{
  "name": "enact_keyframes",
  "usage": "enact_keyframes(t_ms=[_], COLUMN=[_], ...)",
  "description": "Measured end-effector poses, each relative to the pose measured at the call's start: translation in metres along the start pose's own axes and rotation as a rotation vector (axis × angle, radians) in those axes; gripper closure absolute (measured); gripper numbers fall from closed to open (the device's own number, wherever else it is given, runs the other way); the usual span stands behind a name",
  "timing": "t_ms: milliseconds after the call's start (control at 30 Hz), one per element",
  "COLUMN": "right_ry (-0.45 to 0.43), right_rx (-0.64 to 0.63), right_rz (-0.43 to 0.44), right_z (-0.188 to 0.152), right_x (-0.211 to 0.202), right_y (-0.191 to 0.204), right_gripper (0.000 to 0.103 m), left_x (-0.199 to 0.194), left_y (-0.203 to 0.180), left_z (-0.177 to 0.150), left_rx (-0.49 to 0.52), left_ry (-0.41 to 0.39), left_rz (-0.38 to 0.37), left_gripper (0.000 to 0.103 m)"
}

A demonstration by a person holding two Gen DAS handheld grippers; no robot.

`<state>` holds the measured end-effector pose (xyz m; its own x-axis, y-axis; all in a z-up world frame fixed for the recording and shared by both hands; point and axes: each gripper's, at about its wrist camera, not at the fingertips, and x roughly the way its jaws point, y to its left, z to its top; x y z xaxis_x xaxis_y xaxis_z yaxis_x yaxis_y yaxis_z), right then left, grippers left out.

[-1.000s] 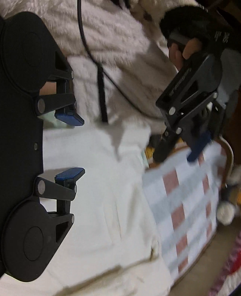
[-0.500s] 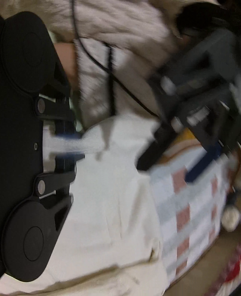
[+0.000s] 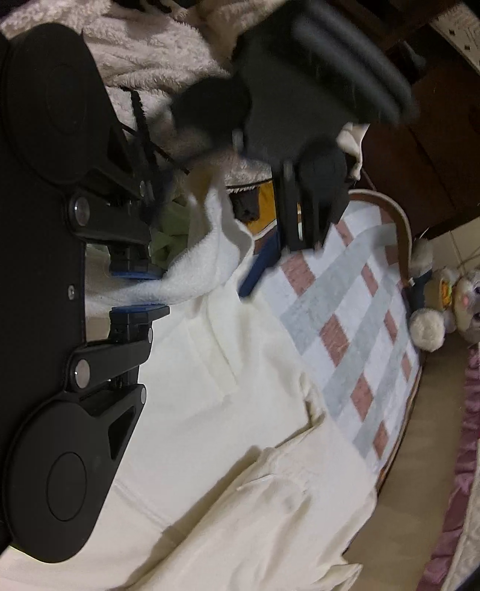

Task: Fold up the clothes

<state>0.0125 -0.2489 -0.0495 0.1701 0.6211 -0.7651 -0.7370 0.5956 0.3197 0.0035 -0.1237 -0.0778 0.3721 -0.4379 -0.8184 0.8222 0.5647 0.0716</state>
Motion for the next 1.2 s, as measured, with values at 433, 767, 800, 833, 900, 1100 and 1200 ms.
enact_keyframes(t_ms=[433, 767, 800, 833, 900, 1100, 1200], right_ry=[-0.012, 0.107, 0.112, 0.11, 0.08, -0.233, -0.23], right_rx=[-0.016, 0.027, 0.04, 0.059, 0.121, 0.431, 0.446], right_rz=[-0.53, -0.889, -0.91, -0.934, -0.989, -0.874, -0.89], right_z=[0.003, -0.079, -0.085, -0.089, -0.096, -0.121, -0.122], right_x=[-0.001, -0.01, -0.014, -0.021, -0.037, -0.099, -0.108], right_y=[-0.032, -0.038, -0.043, -0.047, -0.059, -0.092, -0.109], right_gripper=[0.048, 0.076, 0.081, 0.089, 0.089, 0.078, 0.074], left_x=[0.045, 0.037, 0.039, 0.041, 0.045, 0.066, 0.071], left_y=[0.075, 0.153, 0.159, 0.163, 0.165, 0.168, 0.177], left_z=[0.087, 0.049, 0.047, 0.045, 0.042, 0.04, 0.036], left_rx=[-0.343, -0.524, -0.542, -0.548, -0.544, -0.527, -0.577], left_ry=[-0.25, -0.281, -0.283, -0.283, -0.272, -0.222, -0.204], left_rz=[0.16, 0.172, 0.173, 0.177, 0.19, 0.193, 0.164], left_gripper=[0.086, 0.085, 0.085, 0.085, 0.085, 0.085, 0.079])
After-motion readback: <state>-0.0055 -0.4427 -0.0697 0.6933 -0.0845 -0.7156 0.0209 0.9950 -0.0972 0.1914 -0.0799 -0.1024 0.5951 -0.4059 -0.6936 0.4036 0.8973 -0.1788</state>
